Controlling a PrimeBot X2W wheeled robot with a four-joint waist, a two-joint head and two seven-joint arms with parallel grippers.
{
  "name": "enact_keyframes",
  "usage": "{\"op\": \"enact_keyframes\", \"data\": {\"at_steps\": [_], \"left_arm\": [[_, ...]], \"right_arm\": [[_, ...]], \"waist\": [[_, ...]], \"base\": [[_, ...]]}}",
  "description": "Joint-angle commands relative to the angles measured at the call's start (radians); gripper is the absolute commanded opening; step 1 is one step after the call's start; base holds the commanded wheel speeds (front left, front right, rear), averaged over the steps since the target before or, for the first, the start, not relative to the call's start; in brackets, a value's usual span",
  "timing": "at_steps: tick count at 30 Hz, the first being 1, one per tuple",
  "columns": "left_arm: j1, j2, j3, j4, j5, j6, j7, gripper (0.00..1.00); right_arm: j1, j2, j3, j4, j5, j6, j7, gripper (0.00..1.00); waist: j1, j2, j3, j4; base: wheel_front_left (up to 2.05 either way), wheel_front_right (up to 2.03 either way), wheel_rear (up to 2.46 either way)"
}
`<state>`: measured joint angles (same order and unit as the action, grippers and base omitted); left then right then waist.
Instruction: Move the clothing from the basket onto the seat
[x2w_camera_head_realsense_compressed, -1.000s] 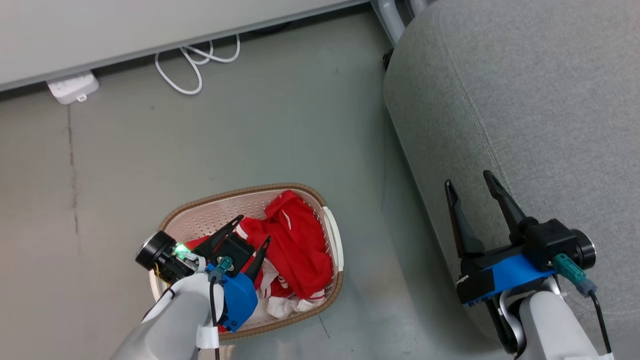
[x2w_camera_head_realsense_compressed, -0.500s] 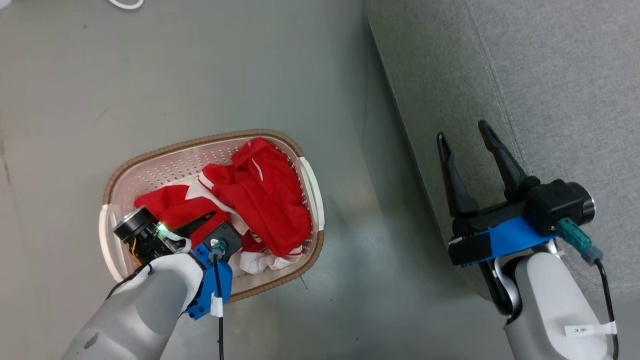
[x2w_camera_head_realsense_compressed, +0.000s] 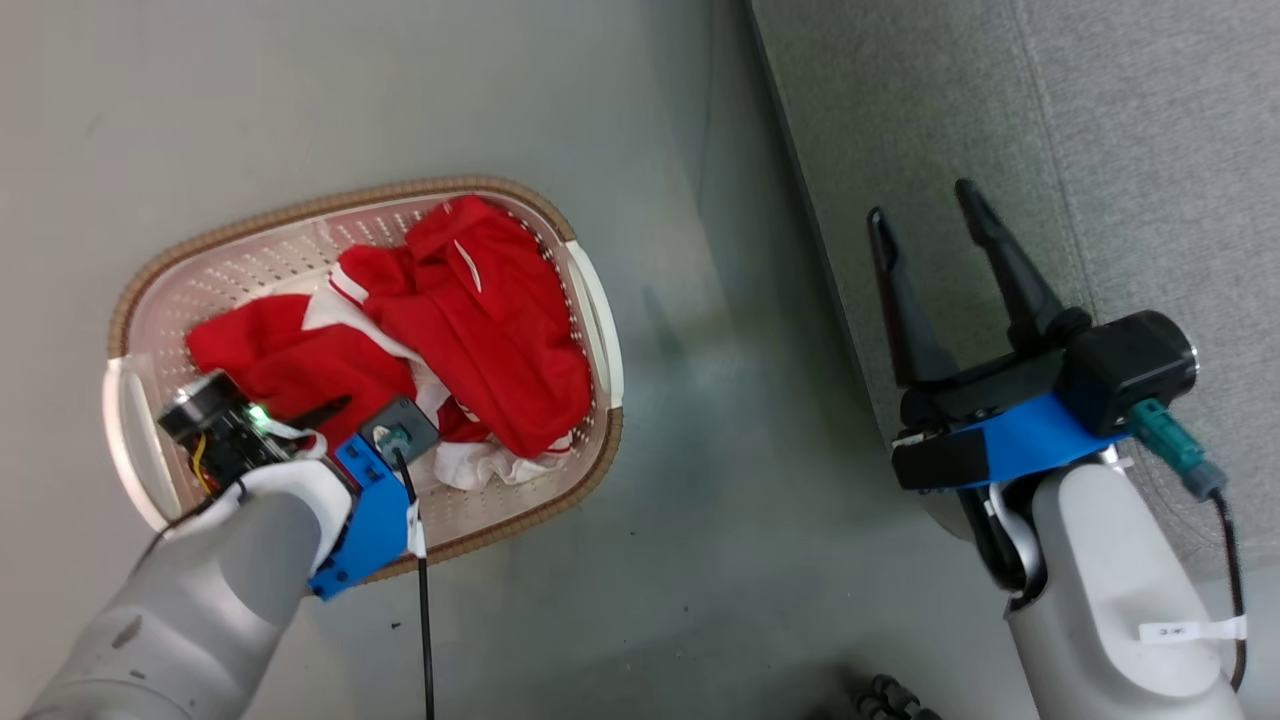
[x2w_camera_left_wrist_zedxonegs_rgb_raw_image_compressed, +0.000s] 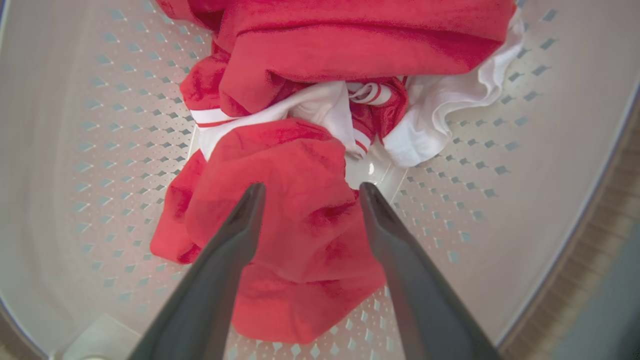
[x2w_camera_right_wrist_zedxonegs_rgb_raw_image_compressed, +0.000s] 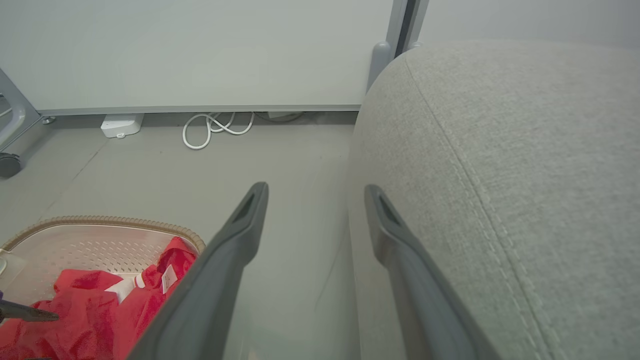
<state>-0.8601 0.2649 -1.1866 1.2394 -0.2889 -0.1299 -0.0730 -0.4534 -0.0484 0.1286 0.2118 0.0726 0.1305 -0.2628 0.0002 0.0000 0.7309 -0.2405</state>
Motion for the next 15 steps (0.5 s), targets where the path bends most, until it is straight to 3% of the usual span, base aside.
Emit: {"op": "enact_keyframes", "data": {"at_steps": [1, 15], "left_arm": [[-0.035, 0.012, -0.011, 0.005, -0.012, 0.000, 0.010, 1.00], [-0.145, 0.034, -0.074, 0.032, -0.014, 0.000, 0.124, 1.00]], "right_arm": [[-0.022, -0.004, -0.009, -0.008, 0.013, 0.000, -0.003, 1.00], [-0.056, -0.003, -0.025, -0.053, 0.044, 0.000, -0.003, 1.00]], "waist": [[-0.0002, 0.0000, 0.033, -0.007], [-0.0002, 0.0000, 0.158, -0.022]], "base": [[0.00, 0.00, 0.00], [0.00, 0.00, 0.00]]}}
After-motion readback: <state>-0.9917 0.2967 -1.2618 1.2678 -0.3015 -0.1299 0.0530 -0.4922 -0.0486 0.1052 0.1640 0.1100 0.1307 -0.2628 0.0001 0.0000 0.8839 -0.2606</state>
